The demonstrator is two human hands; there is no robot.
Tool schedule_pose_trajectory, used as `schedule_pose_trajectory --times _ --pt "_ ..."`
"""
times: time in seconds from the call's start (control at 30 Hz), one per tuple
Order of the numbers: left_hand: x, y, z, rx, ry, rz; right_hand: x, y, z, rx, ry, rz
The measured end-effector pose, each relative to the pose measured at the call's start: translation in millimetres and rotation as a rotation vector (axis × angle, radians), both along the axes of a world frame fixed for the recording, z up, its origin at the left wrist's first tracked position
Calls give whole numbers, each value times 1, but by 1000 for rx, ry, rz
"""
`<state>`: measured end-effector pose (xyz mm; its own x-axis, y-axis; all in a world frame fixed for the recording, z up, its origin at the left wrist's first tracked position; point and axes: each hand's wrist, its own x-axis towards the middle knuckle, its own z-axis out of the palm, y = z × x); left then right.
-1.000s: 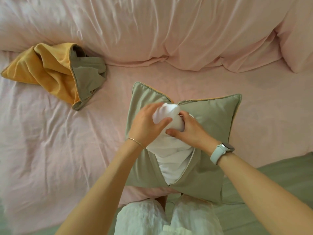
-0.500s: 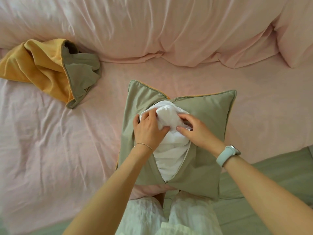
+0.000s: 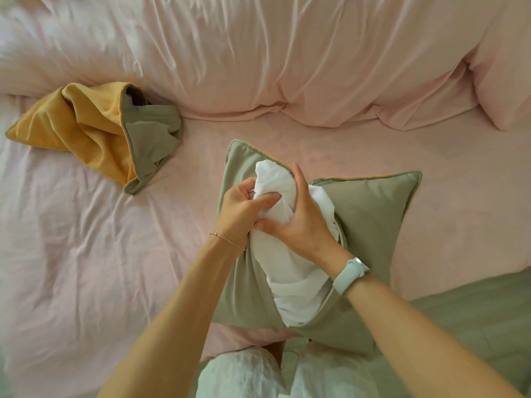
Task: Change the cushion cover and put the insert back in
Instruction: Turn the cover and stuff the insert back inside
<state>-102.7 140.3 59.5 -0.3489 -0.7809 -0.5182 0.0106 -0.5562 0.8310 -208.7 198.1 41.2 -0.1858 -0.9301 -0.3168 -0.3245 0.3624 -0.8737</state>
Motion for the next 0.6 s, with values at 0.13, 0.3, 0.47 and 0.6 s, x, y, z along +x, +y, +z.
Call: schedule_pose_trajectory --times 0.13,0.3,0.47,0.6 --pt "7 -13 8 -125 -135 -115 2 -5 -9 -70 -80 -125" --pt "12 -23 5 -34 -212 -88 10 -5 -6 -143 -64 -150" --pt "10 -39 13 -31 -385 -231 16 -8 -8 -30 -123 -71" --pt "9 -58 18 54 -476 -299 29 -20 -10 -90 90 -149"
